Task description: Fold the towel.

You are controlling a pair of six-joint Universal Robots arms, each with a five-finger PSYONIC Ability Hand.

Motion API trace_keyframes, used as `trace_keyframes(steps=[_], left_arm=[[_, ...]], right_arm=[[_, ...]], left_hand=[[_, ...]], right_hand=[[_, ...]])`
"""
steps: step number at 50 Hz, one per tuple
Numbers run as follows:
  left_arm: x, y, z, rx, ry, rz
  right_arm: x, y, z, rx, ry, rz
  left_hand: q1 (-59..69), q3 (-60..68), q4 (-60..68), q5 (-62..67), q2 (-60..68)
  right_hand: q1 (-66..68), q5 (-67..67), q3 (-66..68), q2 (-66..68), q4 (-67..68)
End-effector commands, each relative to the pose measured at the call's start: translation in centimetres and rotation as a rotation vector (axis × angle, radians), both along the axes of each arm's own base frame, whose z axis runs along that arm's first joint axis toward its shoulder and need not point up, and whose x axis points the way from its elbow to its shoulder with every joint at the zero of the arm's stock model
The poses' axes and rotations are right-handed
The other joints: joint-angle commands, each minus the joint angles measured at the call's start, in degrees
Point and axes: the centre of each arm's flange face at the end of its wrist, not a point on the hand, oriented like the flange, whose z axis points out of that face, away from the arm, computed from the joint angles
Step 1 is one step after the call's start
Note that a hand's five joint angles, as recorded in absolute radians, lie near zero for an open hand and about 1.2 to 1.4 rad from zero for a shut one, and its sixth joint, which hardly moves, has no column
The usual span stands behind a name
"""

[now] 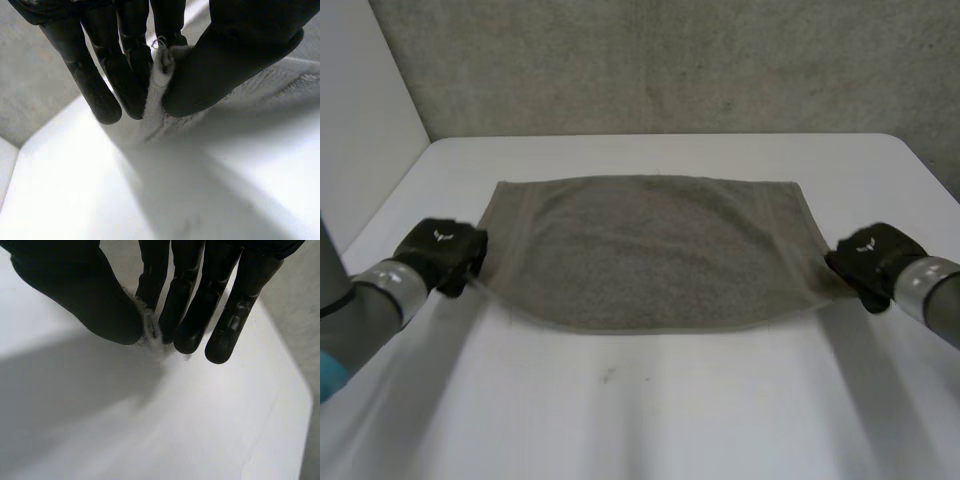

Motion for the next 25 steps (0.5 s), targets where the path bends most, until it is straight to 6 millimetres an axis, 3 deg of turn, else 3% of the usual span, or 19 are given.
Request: trace_keyframes(steps=[1, 3, 10, 17, 19, 25], left_arm=[[3.9, 5.5, 3.1, 0.241, -0.122, 0.060], [4.6, 7.4, 5.5, 0.249, -0.128, 0.052], [4.8, 6.5, 7.0, 0.146, -0.063, -0.009], [3.0, 4.2, 5.3, 0.141, -0.004, -0.074], [1.0, 2.9, 4.2, 0.143, 0.019, -0.113], [0.3, 0.2, 3.3, 0.107, 0.002, -0.067]], right_arm=[[-4.8, 4.9, 3.9, 0.317, 0.095, -0.084], [-5.6, 6.4, 5.5, 0.339, 0.116, -0.060], [-5.9, 5.1, 6.4, 0.224, 0.082, -0.036], [-5.8, 1.5, 3.5, 0.236, 0.006, -0.091], [-4.3, 0.3, 2.6, 0.221, -0.014, -0.089], [-2.7, -1.5, 1.2, 0.169, 0.002, -0.106]], left_hand=[[11.9, 10.3, 10.2, 10.7, 10.3], [11.9, 10.3, 10.2, 10.7, 10.3], [11.9, 10.3, 10.2, 10.7, 10.3], [11.9, 10.3, 10.2, 10.7, 10.3], [11.9, 10.3, 10.2, 10.7, 10.3], [11.9, 10.3, 10.2, 10.7, 10.3]], right_hand=[[25.3, 13.4, 11.8, 13.0, 11.7], [25.3, 13.4, 11.8, 13.0, 11.7], [25.3, 13.4, 11.8, 13.0, 11.7], [25.3, 13.4, 11.8, 13.0, 11.7], [25.3, 13.4, 11.8, 13.0, 11.7], [25.3, 13.4, 11.8, 13.0, 11.7]])
